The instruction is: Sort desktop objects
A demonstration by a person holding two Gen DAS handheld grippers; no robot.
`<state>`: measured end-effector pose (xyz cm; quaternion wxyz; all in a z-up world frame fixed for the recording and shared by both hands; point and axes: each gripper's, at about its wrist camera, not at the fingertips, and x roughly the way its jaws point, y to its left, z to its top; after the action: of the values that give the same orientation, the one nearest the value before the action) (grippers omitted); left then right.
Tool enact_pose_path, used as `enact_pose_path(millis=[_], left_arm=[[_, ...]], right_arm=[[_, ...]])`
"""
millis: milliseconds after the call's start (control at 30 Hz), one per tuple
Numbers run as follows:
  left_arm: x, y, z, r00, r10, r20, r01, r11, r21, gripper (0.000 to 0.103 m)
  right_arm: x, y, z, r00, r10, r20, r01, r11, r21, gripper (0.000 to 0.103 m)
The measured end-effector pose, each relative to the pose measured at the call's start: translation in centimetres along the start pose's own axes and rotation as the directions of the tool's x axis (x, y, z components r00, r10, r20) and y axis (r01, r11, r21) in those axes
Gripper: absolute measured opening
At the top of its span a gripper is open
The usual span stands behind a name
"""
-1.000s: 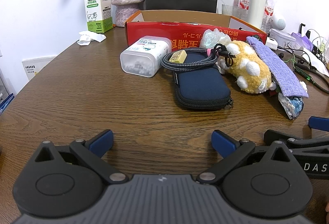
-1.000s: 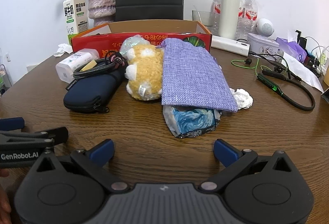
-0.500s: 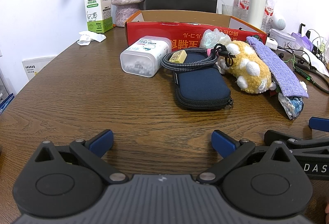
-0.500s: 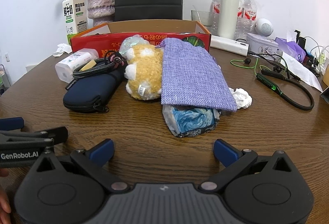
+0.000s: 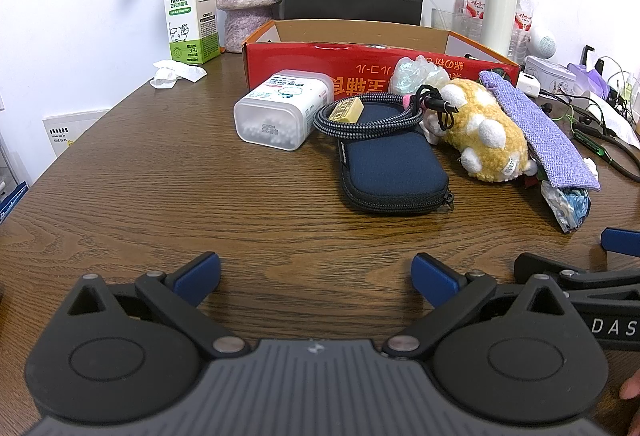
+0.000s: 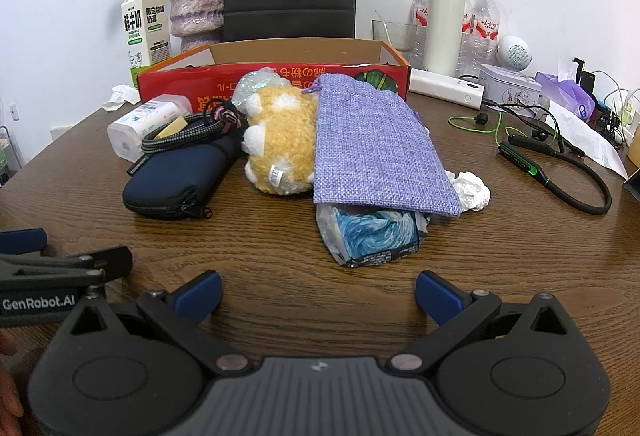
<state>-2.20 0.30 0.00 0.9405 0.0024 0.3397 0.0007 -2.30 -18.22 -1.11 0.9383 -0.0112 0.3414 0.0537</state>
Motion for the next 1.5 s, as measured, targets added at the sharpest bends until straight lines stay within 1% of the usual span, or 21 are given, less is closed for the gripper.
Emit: enact_pose_path(millis=[300, 400, 467, 567, 667, 767, 800, 833, 867, 900, 967, 1033, 1100, 1133, 1233, 1300, 1333, 1367, 1400, 1433, 1500], left_arm=[[0.0, 0.0, 0.0, 1.000, 0.001, 0.000, -0.001, 1.000, 0.000, 0.103], [0.0, 0.1, 0.1, 1.000, -0.012, 0.008, 0.012, 1.000, 0.013, 0.103], [-0.4, 0.3, 0.3, 0.999, -0.028, 0.031, 0.027, 0.999, 0.025, 0.103], [-1.5, 0.9, 1.3, 0.992, -0.075, 0.099, 0.073, 0.997, 0.028, 0.103], [-2.5, 1.0, 2.8, 0.982, -0.077, 0.175, 0.066, 0.996, 0.066, 0.103], [-1.7, 1.3, 4.5, 0.981, -0.081, 0.175, 0.070, 0.995, 0.069, 0.103], [-1.1, 1.4, 5.1, 0.983, -0.095, 0.155, 0.087, 0.994, 0.059, 0.101], [-0.5, 1.7, 5.5, 0.984, -0.116, 0.134, 0.111, 0.993, 0.044, 0.096], [0.1, 1.9, 6.0, 0.983, -0.142, 0.114, 0.141, 0.990, 0.012, 0.090], [0.6, 2.2, 6.2, 0.981, -0.166, 0.096, 0.169, 0.986, -0.018, 0.087], [1.5, 2.3, 6.8, 0.976, -0.205, 0.070, 0.209, 0.977, -0.050, 0.077], [2.0, 2.0, 7.1, 0.974, -0.213, 0.075, 0.216, 0.975, -0.046, 0.072], [2.1, 1.2, 7.6, 0.972, -0.215, 0.097, 0.215, 0.977, 0.005, 0.071], [2.3, 0.5, 7.8, 0.968, -0.232, 0.099, 0.228, 0.972, 0.048, 0.071], [3.1, -1.8, 8.7, 0.962, -0.263, 0.071, 0.251, 0.957, 0.148, 0.067], [4.1, -3.4, 9.1, 0.962, -0.269, 0.050, 0.253, 0.944, 0.212, 0.061], [4.9, -4.1, 9.3, 0.965, -0.260, 0.025, 0.246, 0.940, 0.236, 0.057], [5.6, -4.6, 9.5, 0.969, -0.248, 0.001, 0.241, 0.941, 0.239, 0.052], [6.1, -4.8, 9.6, 0.969, -0.248, -0.017, 0.245, 0.940, 0.237, 0.050], [6.5, -5.0, 9.7, 0.965, -0.260, -0.031, 0.260, 0.935, 0.243, 0.042], [7.1, -5.2, 9.8, 0.966, -0.254, -0.046, 0.257, 0.934, 0.250, 0.037]], right_arm=[[0.0, 0.0, 0.0, 1.000, 0.002, 0.000, -0.002, 1.000, -0.004, 0.103], [0.0, -0.1, 0.1, 1.000, 0.013, -0.002, -0.013, 1.000, -0.008, 0.103], [-0.1, -0.2, 0.1, 0.999, 0.039, -0.001, -0.039, 0.999, -0.015, 0.103], [-0.5, -0.9, 0.2, 0.996, 0.089, 0.026, -0.089, 0.996, 0.008, 0.102], [-1.6, -1.1, 0.5, 0.992, 0.092, 0.081, -0.092, 0.996, -0.010, 0.099], [-2.8, -1.4, 1.6, 0.985, 0.095, 0.145, -0.090, 0.995, -0.040, 0.098], [-2.9, -1.7, 2.1, 0.983, 0.102, 0.156, -0.096, 0.994, -0.041, 0.096], [-2.9, -1.9, 2.6, 0.980, 0.110, 0.164, -0.105, 0.994, -0.042, 0.093], [-2.8, -2.0, 3.2, 0.979, 0.114, 0.169, -0.107, 0.993, -0.047, 0.086], [-2.5, -2.1, 3.7, 0.979, 0.111, 0.170, -0.103, 0.993, -0.052, 0.081], [-1.9, -2.4, 4.4, 0.980, 0.094, 0.175, -0.085, 0.995, -0.057, 0.078], [-1.2, -3.1, 5.2, 0.981, 0.076, 0.179, -0.071, 0.997, -0.036, 0.077], [-0.3, -4.3, 6.0, 0.983, 0.064, 0.170, -0.065, 0.998, 0.001, 0.077], [0.3, -4.9, 6.5, 0.986, 0.059, 0.158, -0.063, 0.998, 0.018, 0.077], [2.2, -6.3, 7.1, 0.990, 0.077, 0.115, -0.085, 0.995, 0.061, 0.078], [3.6, -7.1, 7.4, 0.991, 0.092, 0.092, -0.101, 0.991, 0.091, 0.078], [4.3, -7.4, 7.6, 0.991, 0.102, 0.081, -0.110, 0.989, 0.102, 0.078], [4.9, -7.8, 7.8, 0.991, 0.113, 0.073, -0.121, 0.986, 0.116, 0.078], [5.4, -8.2, 7.9, 0.989, 0.127, 0.070, -0.136, 0.981, 0.135, 0.078], [6.0, -8.6, 8.0, 0.987, 0.148, 0.061, -0.156, 0.975, 0.157, 0.078], [6.8, -9.4, 8.1, 0.980, 0.190, 0.052, -0.197, 0.957, 0.213, 0.076]])
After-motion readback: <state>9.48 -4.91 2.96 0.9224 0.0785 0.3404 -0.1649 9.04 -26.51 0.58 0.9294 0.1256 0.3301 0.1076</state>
